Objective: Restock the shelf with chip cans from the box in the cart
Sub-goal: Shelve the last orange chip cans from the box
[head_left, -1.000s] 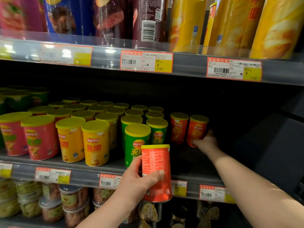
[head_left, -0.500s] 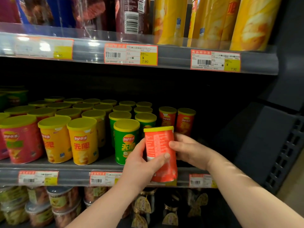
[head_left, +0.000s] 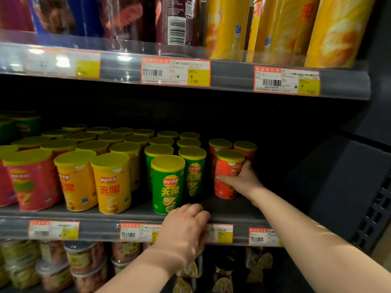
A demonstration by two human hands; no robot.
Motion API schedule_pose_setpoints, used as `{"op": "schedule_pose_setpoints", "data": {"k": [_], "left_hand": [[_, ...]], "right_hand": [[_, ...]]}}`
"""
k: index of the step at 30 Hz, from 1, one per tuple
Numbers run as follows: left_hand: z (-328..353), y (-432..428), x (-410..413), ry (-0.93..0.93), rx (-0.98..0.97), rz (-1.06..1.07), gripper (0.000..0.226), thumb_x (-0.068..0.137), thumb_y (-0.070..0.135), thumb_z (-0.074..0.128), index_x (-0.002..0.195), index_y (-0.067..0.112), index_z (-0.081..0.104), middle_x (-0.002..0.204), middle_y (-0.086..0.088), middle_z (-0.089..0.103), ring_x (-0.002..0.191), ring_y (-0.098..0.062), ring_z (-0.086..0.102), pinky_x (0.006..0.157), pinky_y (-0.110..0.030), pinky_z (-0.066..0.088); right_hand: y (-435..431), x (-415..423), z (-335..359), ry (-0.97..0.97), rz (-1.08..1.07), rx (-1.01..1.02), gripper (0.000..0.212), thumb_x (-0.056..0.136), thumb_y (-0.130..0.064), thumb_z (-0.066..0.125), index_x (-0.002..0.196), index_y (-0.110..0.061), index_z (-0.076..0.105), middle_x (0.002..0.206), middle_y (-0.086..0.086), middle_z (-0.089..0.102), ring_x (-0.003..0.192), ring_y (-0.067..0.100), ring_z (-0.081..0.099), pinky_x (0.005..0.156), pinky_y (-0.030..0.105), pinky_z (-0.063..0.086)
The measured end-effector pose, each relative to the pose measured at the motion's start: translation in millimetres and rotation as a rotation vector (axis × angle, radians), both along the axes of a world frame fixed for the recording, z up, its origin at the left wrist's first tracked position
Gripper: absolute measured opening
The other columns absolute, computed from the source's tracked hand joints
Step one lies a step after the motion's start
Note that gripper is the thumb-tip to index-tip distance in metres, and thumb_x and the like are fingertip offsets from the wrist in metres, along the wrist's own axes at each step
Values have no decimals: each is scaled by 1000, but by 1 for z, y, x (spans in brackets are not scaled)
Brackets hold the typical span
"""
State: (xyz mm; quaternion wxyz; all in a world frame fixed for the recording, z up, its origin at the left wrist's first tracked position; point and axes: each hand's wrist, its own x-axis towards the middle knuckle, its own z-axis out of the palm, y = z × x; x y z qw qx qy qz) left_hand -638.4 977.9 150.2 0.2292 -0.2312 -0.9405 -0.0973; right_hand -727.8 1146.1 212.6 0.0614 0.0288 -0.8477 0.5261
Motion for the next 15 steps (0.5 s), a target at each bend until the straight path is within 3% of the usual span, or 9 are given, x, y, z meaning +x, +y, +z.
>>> {"op": "schedule_pose_setpoints", "data": {"k": [3,9,15], "left_hand": [[-1,-1,-1,32,6,-17,34,72,46,42,86,30,68,82,11,64,70,-11,64,57,-20,53],[-3,-1,-1,51,11,-3,33,72,46,42,86,30,67,81,11,63,68,-12,63,55,-20,51],[0,-1,0,37,-2,10,34,72,46,40,86,31,68,81,13,63,68,-9,63,55,-20,50]], "right_hand": [[2,-1,1,-69,66,24,86,85,-14,67,149,-15,10,145,11,39,133,28,40,107,41,34],[2,-4,-1,-4,18,144,77,76,-20,78,138,-12,32,142,12,44,129,29,45,106,41,38],[5,-1,-6,-30,53,141,76,77,-18,77,138,-13,32,142,10,45,129,27,45,103,37,37]]}}
